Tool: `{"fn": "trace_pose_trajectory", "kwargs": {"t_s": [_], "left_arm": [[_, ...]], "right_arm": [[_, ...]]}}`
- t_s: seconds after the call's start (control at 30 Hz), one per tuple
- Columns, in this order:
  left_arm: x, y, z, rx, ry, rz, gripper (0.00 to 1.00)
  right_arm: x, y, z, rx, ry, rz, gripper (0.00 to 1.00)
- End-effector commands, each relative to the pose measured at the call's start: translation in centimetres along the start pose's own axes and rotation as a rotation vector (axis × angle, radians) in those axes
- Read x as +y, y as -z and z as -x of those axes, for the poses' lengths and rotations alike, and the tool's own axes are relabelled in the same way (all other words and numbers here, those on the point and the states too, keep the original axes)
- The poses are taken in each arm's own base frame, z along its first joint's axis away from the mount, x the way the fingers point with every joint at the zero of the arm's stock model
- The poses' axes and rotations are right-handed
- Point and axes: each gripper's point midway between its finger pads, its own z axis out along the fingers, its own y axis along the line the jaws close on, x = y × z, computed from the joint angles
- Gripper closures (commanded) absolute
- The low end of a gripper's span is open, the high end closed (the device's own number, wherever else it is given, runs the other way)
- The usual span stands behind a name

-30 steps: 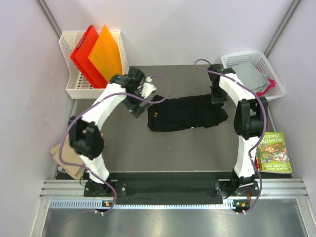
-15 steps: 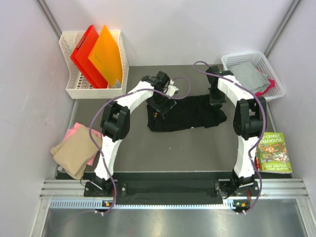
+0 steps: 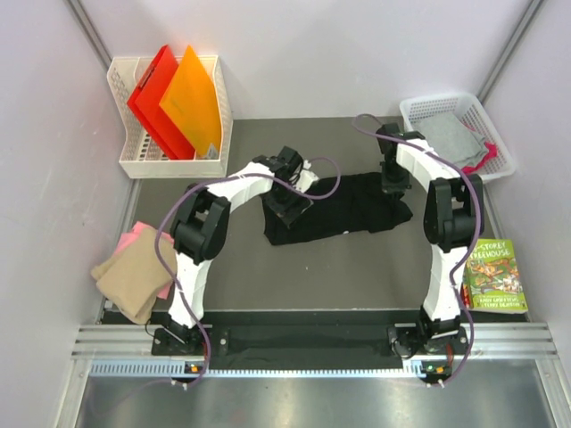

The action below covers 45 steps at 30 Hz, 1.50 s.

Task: Fold and stack the t-shirts
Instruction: Fold the long partially folded tshirt into a neat square

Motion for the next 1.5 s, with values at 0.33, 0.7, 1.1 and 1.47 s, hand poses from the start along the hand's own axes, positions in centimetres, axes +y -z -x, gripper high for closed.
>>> {"fn": "trace_pose_trajectory", "kwargs": {"t_s": [0.33,0.7,1.1,1.47], "left_arm": [[-3.5,5.4,-16.2,0.292,-0.14,-0.041,0.01],[-1.4,10.4,-9.6,0.12,-0.096,0.043,0.01],[8.1,19.8,-11.9,0.019,0.139,0.109,0.01],[8.3,21.8,-18.5,0.016,0.178,0.146,0.01]], "right_arm": [[1.3,3.3,-4.9,0.02,0.0,0.154,1.0],[0.3,4.4,-4.8,0.02,0.019,0.107,1.0],[2.1,8.6,-1.1,-0.068,0.113,0.022,1.0],[17.8,11.2,-6.2,-0.078,0.457,0.055,1.0]]}}
